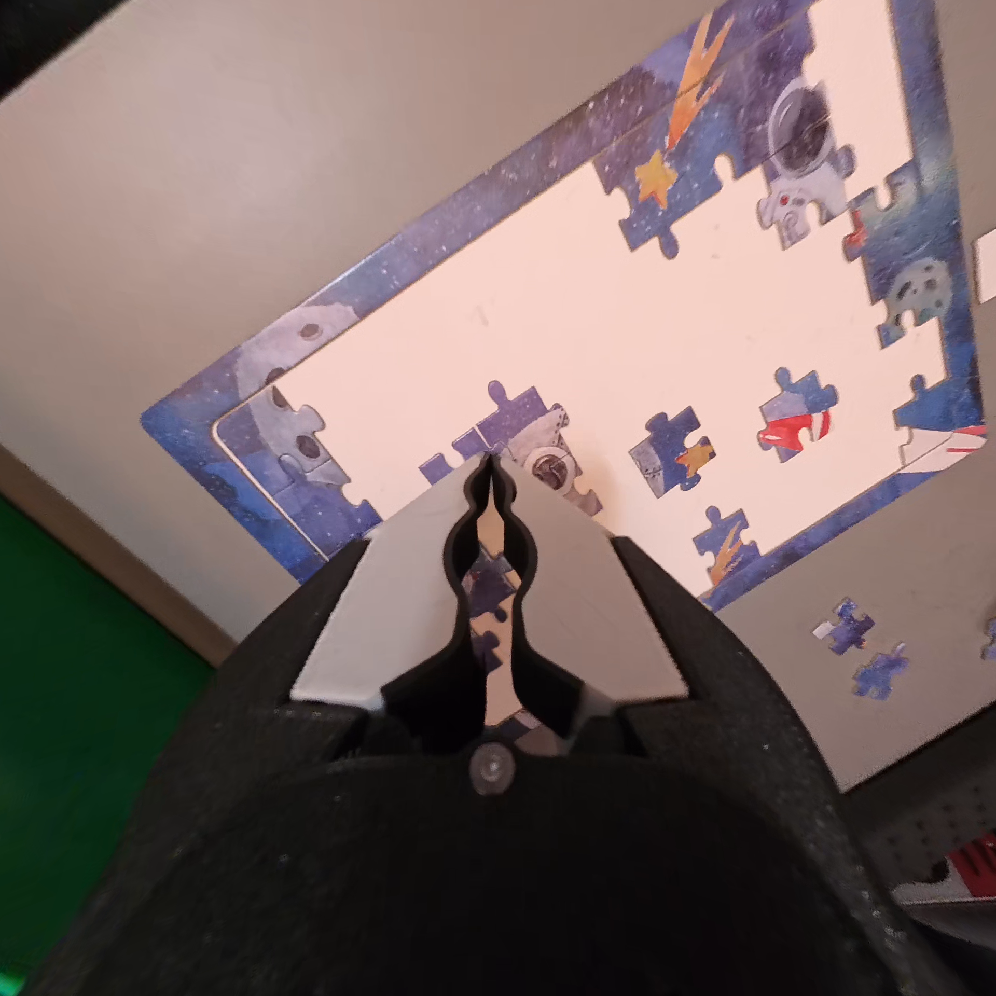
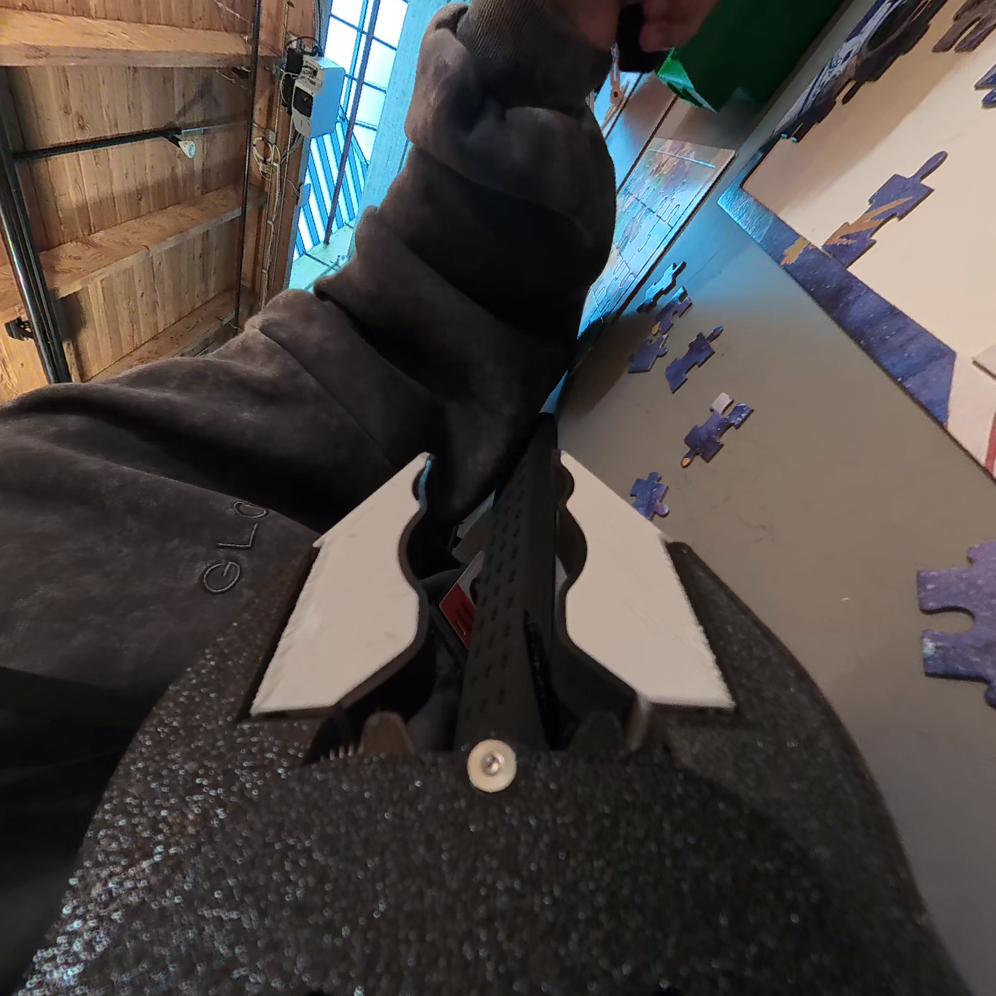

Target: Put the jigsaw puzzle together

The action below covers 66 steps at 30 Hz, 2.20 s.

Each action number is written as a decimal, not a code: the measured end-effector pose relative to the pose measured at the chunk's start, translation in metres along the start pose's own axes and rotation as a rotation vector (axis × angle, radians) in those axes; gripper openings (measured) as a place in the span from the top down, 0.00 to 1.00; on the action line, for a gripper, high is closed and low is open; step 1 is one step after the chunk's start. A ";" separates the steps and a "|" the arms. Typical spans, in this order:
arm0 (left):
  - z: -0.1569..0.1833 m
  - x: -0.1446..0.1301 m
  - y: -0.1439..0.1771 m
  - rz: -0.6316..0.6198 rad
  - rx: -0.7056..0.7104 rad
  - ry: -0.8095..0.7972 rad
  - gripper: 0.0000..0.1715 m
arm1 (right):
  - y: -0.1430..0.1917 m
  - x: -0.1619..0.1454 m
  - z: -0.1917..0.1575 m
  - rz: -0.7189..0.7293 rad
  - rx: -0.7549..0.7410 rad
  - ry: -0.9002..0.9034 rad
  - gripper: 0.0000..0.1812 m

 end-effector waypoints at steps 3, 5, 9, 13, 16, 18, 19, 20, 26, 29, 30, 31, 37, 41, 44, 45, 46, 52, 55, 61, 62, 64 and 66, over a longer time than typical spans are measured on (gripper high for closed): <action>0.002 -0.006 0.000 -0.001 -0.015 0.003 1.00 | 0.000 0.000 0.000 -0.001 0.001 0.001 0.76; 0.001 -0.011 -0.007 -0.024 -0.013 0.004 1.00 | -0.001 -0.001 -0.001 -0.005 0.003 0.001 0.76; 0.000 -0.013 -0.011 -0.011 -0.001 0.013 1.00 | -0.002 -0.002 -0.002 -0.017 0.002 0.008 0.76; 0.004 -0.010 -0.010 -0.020 0.000 -0.003 1.00 | -0.002 -0.002 -0.001 -0.015 0.001 0.006 0.76; 0.006 -0.003 -0.006 0.007 0.006 -0.016 1.00 | -0.001 -0.002 -0.001 -0.014 0.001 0.004 0.76; 0.004 -0.001 -0.007 -0.004 0.016 -0.016 1.00 | -0.001 -0.002 -0.001 -0.015 0.002 0.004 0.76; 0.001 -0.002 -0.010 -0.016 0.033 -0.015 1.00 | -0.002 -0.002 -0.001 -0.016 0.002 0.005 0.76; -0.001 -0.002 -0.012 -0.020 0.044 -0.017 1.00 | -0.001 -0.002 -0.002 -0.017 0.002 0.006 0.76; -0.001 -0.002 -0.012 -0.005 0.045 -0.016 1.00 | -0.001 -0.002 -0.002 -0.017 0.005 0.004 0.76; 0.004 0.002 -0.005 0.043 0.046 -0.034 1.00 | -0.002 -0.003 -0.003 -0.021 0.007 0.006 0.75; 0.005 0.002 -0.004 0.041 0.047 -0.041 1.00 | -0.002 -0.003 -0.003 -0.022 0.006 0.006 0.75; 0.005 0.002 -0.004 0.036 0.049 -0.046 1.00 | -0.002 -0.003 -0.003 -0.023 0.007 0.006 0.75; 0.000 -0.004 -0.016 0.026 0.101 -0.098 1.00 | -0.001 -0.003 -0.002 -0.023 0.005 0.006 0.76; 0.004 -0.002 -0.017 -0.005 0.157 -0.138 1.00 | -0.002 -0.003 -0.002 -0.027 0.004 0.008 0.76; 0.007 0.000 -0.015 0.015 0.137 -0.129 1.00 | -0.002 -0.004 -0.002 -0.029 0.002 0.008 0.76; 0.009 0.001 -0.012 0.037 0.126 -0.128 1.00 | -0.002 -0.003 -0.003 -0.027 0.002 0.010 0.76; 0.010 0.003 -0.007 0.059 0.133 -0.135 1.00 | -0.002 -0.003 -0.003 -0.027 0.002 0.011 0.76; 0.004 -0.008 -0.001 0.027 0.200 -0.159 1.00 | -0.001 -0.003 -0.002 -0.026 0.002 0.008 0.76; -0.006 -0.012 0.011 0.103 0.262 -0.121 1.00 | 0.002 0.000 -0.004 -0.008 -0.018 0.038 0.76; 0.038 -0.051 0.059 0.546 0.212 0.047 0.98 | -0.002 0.047 0.004 0.031 -0.439 0.432 0.79; 0.057 -0.064 0.060 0.660 0.139 0.088 0.98 | -0.007 0.061 0.001 0.017 -0.493 0.514 0.79; 0.079 -0.092 0.053 0.833 0.070 0.176 1.00 | -0.026 0.093 -0.001 -0.033 -0.570 0.691 0.85; 0.081 -0.118 0.040 0.894 0.119 0.242 1.00 | -0.051 0.126 0.011 -0.092 -0.652 0.806 0.97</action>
Point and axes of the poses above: each gripper's, where its closed fingertips meet, y back along the fingers, x out of its top, z = x × y across the jaws, the point moved 7 cm from there along y, back along the fingers, and after that the axes turned 14 degrees about -x, right-handed, at the moved point
